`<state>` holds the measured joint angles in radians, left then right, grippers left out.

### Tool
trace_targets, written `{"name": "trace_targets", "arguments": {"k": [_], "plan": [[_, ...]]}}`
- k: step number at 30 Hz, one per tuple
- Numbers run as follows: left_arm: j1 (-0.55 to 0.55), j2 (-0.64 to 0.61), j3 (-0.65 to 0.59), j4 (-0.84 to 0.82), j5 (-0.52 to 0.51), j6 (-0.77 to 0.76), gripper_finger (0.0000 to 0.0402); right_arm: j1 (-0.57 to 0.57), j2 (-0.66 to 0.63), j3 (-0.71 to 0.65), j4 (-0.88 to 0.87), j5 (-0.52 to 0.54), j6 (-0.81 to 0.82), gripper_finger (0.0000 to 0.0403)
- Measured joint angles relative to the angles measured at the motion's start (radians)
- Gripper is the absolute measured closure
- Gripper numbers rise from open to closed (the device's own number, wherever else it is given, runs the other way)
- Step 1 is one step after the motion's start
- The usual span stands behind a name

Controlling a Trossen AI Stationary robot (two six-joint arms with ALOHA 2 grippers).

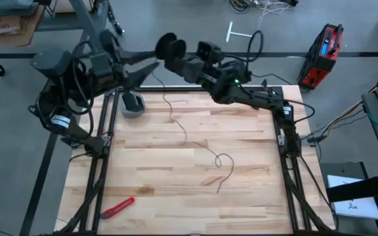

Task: Coil cords
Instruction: Coil the black wire on the black spool

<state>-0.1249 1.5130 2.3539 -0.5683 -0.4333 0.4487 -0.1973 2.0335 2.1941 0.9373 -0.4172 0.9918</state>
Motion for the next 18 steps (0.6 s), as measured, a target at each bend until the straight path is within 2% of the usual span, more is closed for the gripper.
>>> {"name": "trace_targets", "arguments": {"k": [3, 5, 10, 18], "plan": [[-0.029, -0.019, 0.000, -0.043, -0.184, 0.010, 0.0288, -0.001, -0.007, 0.000, -0.101, 0.007, -0.076, 0.0402], [-0.053, -0.034, 0.000, -0.077, -0.268, 0.002, 0.0281, -0.001, -0.010, 0.001, -0.180, 0.012, -0.128, 0.0402], [-0.097, -0.063, 0.001, -0.090, -0.284, -0.014, 0.0270, 0.004, -0.033, 0.004, -0.351, 0.029, -0.260, 0.0402], [-0.109, -0.036, -0.001, -0.103, -0.281, -0.050, 0.0269, 0.005, -0.039, 0.005, -0.422, 0.081, -0.306, 0.0402]]}}
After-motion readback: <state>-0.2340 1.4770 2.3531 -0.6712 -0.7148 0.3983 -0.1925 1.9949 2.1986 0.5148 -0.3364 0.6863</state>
